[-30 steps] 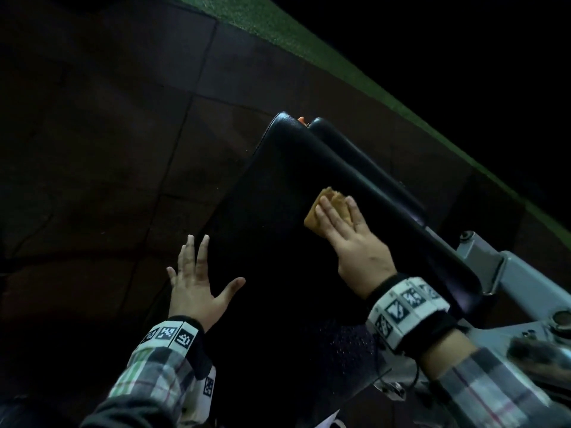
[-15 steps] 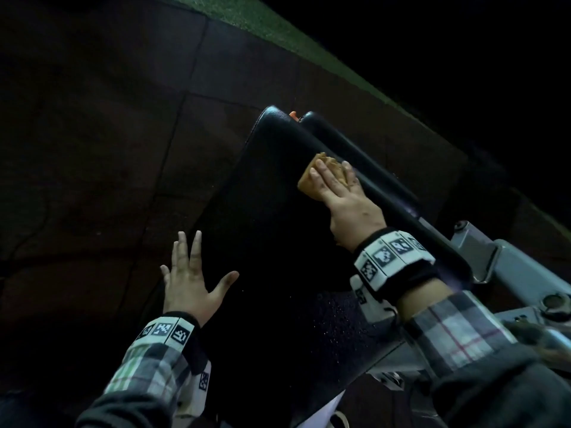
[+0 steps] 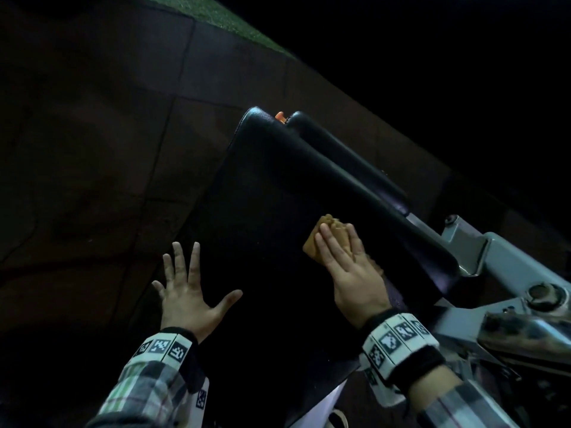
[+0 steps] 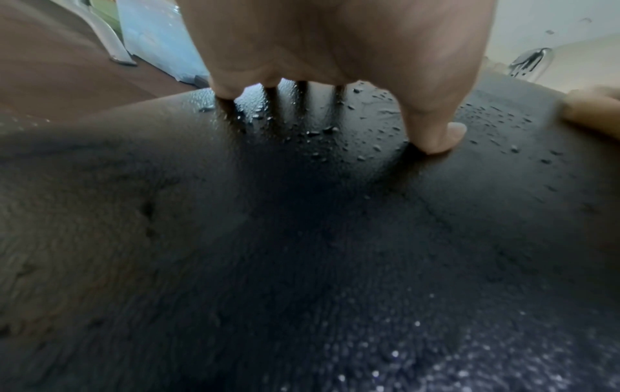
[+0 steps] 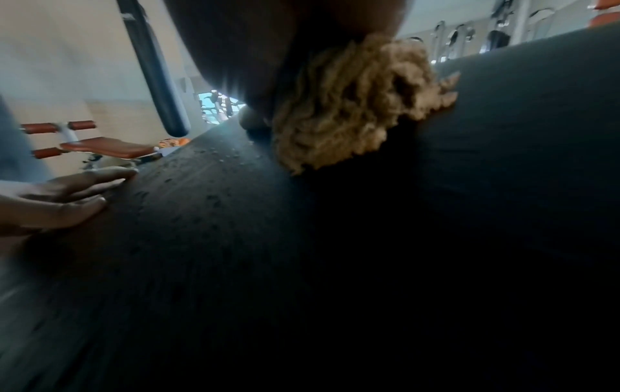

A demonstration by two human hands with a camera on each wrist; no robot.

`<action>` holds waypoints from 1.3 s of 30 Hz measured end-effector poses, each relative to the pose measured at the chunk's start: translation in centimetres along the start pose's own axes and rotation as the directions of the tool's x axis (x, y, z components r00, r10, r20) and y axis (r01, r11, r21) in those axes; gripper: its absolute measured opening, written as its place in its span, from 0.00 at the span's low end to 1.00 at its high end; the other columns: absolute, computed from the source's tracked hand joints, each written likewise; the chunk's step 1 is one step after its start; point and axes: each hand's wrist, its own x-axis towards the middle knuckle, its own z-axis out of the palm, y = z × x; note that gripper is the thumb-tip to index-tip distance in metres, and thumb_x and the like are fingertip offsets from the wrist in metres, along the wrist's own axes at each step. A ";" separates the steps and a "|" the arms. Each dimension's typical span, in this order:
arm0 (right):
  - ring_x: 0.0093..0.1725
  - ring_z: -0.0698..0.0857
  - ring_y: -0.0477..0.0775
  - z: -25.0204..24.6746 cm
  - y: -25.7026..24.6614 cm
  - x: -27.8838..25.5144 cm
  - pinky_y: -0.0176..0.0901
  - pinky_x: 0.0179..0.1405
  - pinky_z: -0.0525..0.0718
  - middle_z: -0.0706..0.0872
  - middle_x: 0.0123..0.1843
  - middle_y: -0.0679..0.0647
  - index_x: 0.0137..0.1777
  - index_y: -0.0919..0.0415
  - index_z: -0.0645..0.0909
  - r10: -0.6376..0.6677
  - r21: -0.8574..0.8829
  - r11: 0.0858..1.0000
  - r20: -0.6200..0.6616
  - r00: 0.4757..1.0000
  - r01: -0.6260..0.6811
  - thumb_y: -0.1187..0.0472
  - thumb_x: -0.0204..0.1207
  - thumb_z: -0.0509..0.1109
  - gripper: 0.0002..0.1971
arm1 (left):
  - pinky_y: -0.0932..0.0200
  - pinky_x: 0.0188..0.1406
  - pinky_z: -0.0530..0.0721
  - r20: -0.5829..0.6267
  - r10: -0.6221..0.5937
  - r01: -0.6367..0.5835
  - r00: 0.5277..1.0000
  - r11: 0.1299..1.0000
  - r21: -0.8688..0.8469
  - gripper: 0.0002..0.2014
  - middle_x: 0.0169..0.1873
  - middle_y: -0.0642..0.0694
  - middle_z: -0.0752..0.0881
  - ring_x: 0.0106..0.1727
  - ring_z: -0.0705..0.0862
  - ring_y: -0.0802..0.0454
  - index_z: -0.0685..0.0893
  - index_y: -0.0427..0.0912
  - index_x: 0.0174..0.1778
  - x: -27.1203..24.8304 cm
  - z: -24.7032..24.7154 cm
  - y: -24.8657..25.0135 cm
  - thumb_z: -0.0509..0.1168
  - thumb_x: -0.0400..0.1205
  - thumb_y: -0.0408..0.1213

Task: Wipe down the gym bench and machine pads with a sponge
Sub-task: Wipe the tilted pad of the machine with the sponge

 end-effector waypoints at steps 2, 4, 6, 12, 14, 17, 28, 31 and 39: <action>0.78 0.60 0.70 -0.1 -0.7 2.0 0.62 0.73 0.68 0.66 0.80 0.53 0.78 0.60 0.64 -0.047 -0.007 0.999 0.008 0.999 0.047 0.66 0.69 0.51 0.33 | 0.33 0.76 0.32 -0.001 0.004 -0.004 1.000 1.000 -0.001 0.62 0.80 0.57 0.24 0.81 0.24 0.53 0.34 0.62 0.83 0.0 0.0 0.0 0.45 0.55 0.89; 0.77 0.64 0.71 -0.6 -0.8 4.2 0.59 0.71 0.67 0.68 0.79 0.53 0.77 0.60 0.68 -0.053 -0.051 0.997 0.016 0.998 0.054 0.66 0.67 0.50 0.34 | 0.34 0.77 0.32 -0.003 0.008 -0.008 1.000 1.000 -0.011 0.61 0.80 0.57 0.25 0.81 0.24 0.54 0.33 0.63 0.82 -0.1 0.0 0.0 0.47 0.57 0.87; 0.76 0.66 0.72 -1.2 -0.2 6.1 0.61 0.70 0.69 0.69 0.78 0.54 0.76 0.61 0.69 -0.011 -0.077 0.997 0.004 1.000 0.012 0.68 0.64 0.50 0.35 | 0.35 0.77 0.31 -0.007 0.014 -0.014 1.000 1.000 -0.023 0.59 0.80 0.57 0.25 0.80 0.24 0.55 0.33 0.65 0.82 -0.1 0.0 0.1 0.50 0.58 0.84; 0.81 0.47 0.68 -2.0 4.4 5.3 0.52 0.79 0.49 0.47 0.81 0.47 0.81 0.60 0.50 0.161 0.019 0.987 -0.016 0.987 -0.161 0.78 0.68 0.58 0.40 | 0.35 0.78 0.31 -0.005 0.015 -0.016 1.000 1.000 -0.022 0.60 0.81 0.56 0.26 0.81 0.24 0.55 0.33 0.64 0.82 -0.2 -0.1 0.1 0.48 0.58 0.86; 0.81 0.48 0.67 -1.7 4.8 3.0 0.55 0.78 0.56 0.50 0.82 0.49 0.81 0.60 0.49 0.158 -0.018 0.987 -0.043 0.986 -0.159 0.74 0.68 0.57 0.40 | 0.33 0.78 0.32 0.007 0.012 -0.012 1.000 1.000 -0.020 0.61 0.81 0.56 0.25 0.81 0.24 0.54 0.32 0.64 0.81 -0.2 -0.1 0.1 0.46 0.56 0.88; 0.81 0.52 0.65 -0.8 3.6 -0.3 0.61 0.72 0.70 0.55 0.83 0.49 0.81 0.56 0.52 0.143 -0.038 0.989 -0.028 0.989 -0.144 0.68 0.68 0.51 0.37 | 0.30 0.77 0.35 0.011 0.010 -0.009 1.000 1.000 -0.024 0.59 0.80 0.58 0.24 0.81 0.25 0.52 0.27 0.69 0.78 -0.1 -0.1 0.2 0.45 0.54 0.89; 0.78 0.61 0.70 -0.6 0.7 4.8 0.60 0.74 0.65 0.64 0.81 0.52 0.79 0.58 0.64 -0.059 -0.028 0.998 -0.022 0.998 0.059 0.69 0.68 0.58 0.35 | 0.30 0.78 0.35 0.047 -0.011 0.012 0.999 1.000 -0.019 0.62 0.79 0.58 0.22 0.81 0.25 0.52 0.28 0.66 0.79 -0.1 -0.3 0.3 0.47 0.53 0.88; 0.81 0.54 0.67 -1.1 3.5 5.9 0.57 0.79 0.56 0.56 0.82 0.48 0.81 0.56 0.59 0.011 0.017 1.000 0.015 1.000 -0.012 0.71 0.70 0.62 0.37 | 0.31 0.78 0.34 0.039 -0.005 0.006 0.999 1.000 -0.029 0.59 0.79 0.59 0.23 0.81 0.25 0.54 0.27 0.68 0.78 -0.2 -0.4 0.4 0.52 0.57 0.83; 0.82 0.52 0.61 -1.7 7.7 -2.6 0.55 0.80 0.56 0.53 0.83 0.46 0.81 0.54 0.55 0.221 0.071 0.974 -0.070 0.973 -0.216 0.78 0.69 0.65 0.42 | 0.30 0.78 0.36 0.058 -0.019 0.019 0.998 1.000 0.003 0.62 0.79 0.58 0.23 0.81 0.25 0.52 0.27 0.66 0.79 0.1 -0.4 0.2 0.43 0.52 0.90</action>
